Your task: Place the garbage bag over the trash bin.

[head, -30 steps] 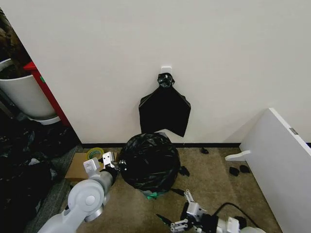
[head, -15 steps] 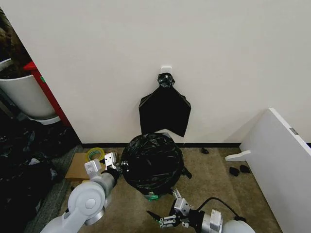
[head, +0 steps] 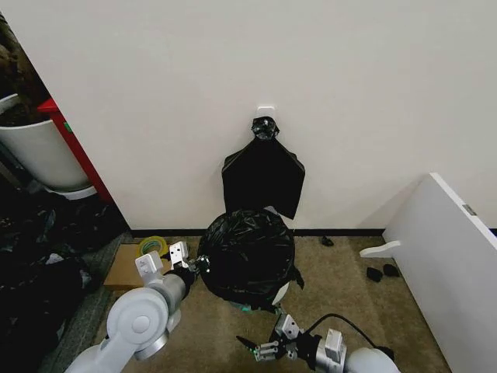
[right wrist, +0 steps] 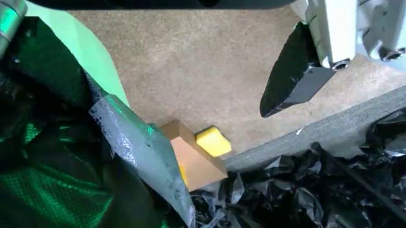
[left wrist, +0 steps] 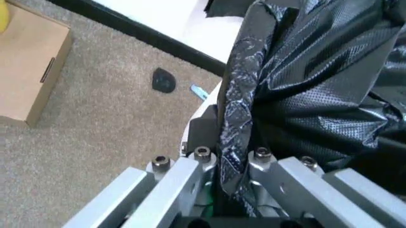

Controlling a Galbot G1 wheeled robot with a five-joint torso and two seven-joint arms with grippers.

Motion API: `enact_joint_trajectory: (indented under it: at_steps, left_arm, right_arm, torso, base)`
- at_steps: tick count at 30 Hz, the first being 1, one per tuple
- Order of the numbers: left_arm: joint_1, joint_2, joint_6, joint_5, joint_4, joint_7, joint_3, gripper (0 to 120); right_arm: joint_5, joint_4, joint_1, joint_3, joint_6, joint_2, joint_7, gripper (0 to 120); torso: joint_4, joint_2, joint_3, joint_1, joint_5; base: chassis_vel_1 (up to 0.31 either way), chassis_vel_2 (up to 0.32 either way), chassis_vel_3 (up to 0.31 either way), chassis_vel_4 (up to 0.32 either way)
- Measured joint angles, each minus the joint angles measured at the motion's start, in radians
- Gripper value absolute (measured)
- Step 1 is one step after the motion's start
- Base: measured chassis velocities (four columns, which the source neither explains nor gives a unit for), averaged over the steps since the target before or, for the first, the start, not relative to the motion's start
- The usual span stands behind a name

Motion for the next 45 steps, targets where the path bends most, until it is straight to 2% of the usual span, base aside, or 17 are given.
enact_joint_trajectory:
  at_steps: [3,9,13,19,20,22,24,26,30,33,34,36,38,41,42,44,45]
  left_arm:
    - [0.005,0.0,0.002,-0.001,0.0,-0.001,-0.005,0]
    - [0.0,-0.003,0.001,-0.002,0.022,-0.008,-0.008,0]
    - [-0.037,-0.013,-0.015,-0.001,0.082,-0.025,-0.003,0]
    - [-0.073,-0.03,-0.03,0.005,0.112,-0.033,0.008,0]
    - [-0.077,-0.031,-0.034,0.012,0.115,-0.034,0.01,0]
    - [-0.064,-0.03,-0.061,0.105,0.117,-0.003,0.021,0]
    - [-0.054,-0.028,-0.075,0.154,0.117,0.017,0.026,0]
    - [-0.02,-0.024,-0.113,0.297,0.106,0.081,0.039,0]
    - [-0.001,-0.024,-0.137,0.382,0.096,0.122,0.048,0]
    - [0.021,-0.033,-0.187,0.541,0.096,0.193,0.067,0]
    - [0.021,-0.033,-0.187,0.541,0.096,0.193,0.067,0]
    - [0.035,-0.049,-0.211,0.641,0.094,0.226,0.082,0]
    - [0.04,-0.055,-0.219,0.669,0.092,0.234,0.086,0]
    - [0.061,-0.068,-0.247,0.769,0.091,0.261,0.103,0]
    - [0.061,-0.068,-0.247,0.769,0.091,0.261,0.103,0]
    - [0.07,-0.069,-0.264,0.815,0.097,0.275,0.138,0]
    - [0.069,-0.068,-0.265,0.819,0.099,0.276,0.148,0]
  right_arm:
    - [0.002,-0.001,0.0,0.001,0.0,-0.002,0.0,90]
    - [-0.003,0.003,-0.016,0.014,0.019,-0.014,-0.007,98]
    - [-0.012,0.066,-0.073,0.05,0.064,-0.053,-0.06,100]
    - [-0.003,0.085,-0.107,0.073,0.077,-0.075,-0.08,100]
    - [0.0,0.088,-0.113,0.079,0.078,-0.077,-0.08,100]
    - [0.036,0.111,-0.136,0.104,0.067,-0.079,-0.046,100]
    - [0.069,0.127,-0.143,0.112,0.051,-0.077,-0.019,98]
    - [0.216,0.191,-0.163,0.132,-0.016,-0.077,0.048,88]
    - [0.294,0.247,-0.173,0.145,-0.047,-0.084,0.079,80]
    - [0.383,0.35,-0.165,0.142,-0.124,-0.077,0.149,65]
    - [0.383,0.35,-0.165,0.142,-0.124,-0.077,0.149,65]
    - [0.403,0.399,-0.146,0.12,-0.189,-0.056,0.226,53]
    - [0.407,0.412,-0.137,0.111,-0.219,-0.049,0.266,50]
    - [0.452,0.46,-0.08,0.077,-0.389,-0.009,0.455,36]
    - [0.452,0.46,-0.08,0.077,-0.389,-0.009,0.455,36]
    - [0.469,0.479,-0.034,0.064,-0.486,0.026,0.561,25]
    - [0.468,0.48,-0.029,0.063,-0.495,0.031,0.574,22]
  torso:
    - [0.0,0.0,0.0,0.0,-0.0001]
    - [0.0001,0.0,0.0,0.0,-0.0001]
    - [0.0,0.0,0.0,0.0,-0.0002]
    - [-0.0001,0.0,0.0,0.0,-0.0001]
    - [-0.0002,0.0,0.0,0.0,-0.0001]
    - [-0.0003,0.0,0.0,0.0,-0.0001]
    - [-0.0001,0.0,0.0,0.0,-0.0001]
    - [0.0001,0.0,0.0,0.0,0.0]
    - [-0.0001,0.0,0.0,0.0,-0.0003]
    - [0.0,0.0,0.0,0.0,-0.0004]
    - [0.0,0.0,0.0,0.0,-0.0004]
    - [0.0,0.0,0.0,0.0,-0.0002]
    - [0.0,0.0,0.0,0.0,-0.0002]
    - [-0.0001,0.0,0.0,0.0,-0.0002]
    - [-0.0001,0.0,0.0,0.0,-0.0002]
    - [0.0005,0.0,0.0,0.0,0.0002]
    - [0.0005,0.0,0.0,0.0,0.0002]
  base:
    - [0.0,0.0,0.0,0.0]
    - [0.0,0.0,0.0,0.0]
    - [0.0,0.0,0.0,0.0]
    - [0.0,0.0,0.0,0.0]
    - [0.0,0.0,0.0,0.0]
    - [0.0,0.0,0.0,0.0]
    - [0.0,0.0,0.0,0.0]
    - [0.0,0.0,0.0,0.0]
    - [0.0,0.0,0.0,0.0]
    - [0.0,0.0,0.0,0.0]
    - [0.0,0.0,0.0,0.0]
    - [0.0,0.0,0.0,0.0]
    - [0.0,0.0,0.0,0.0]
    - [0.0,0.0,0.0,0.0]
    - [0.0,0.0,0.0,0.0]
    - [0.0,0.0,0.0,0.0]
    - [0.0,0.0,0.0,0.0]
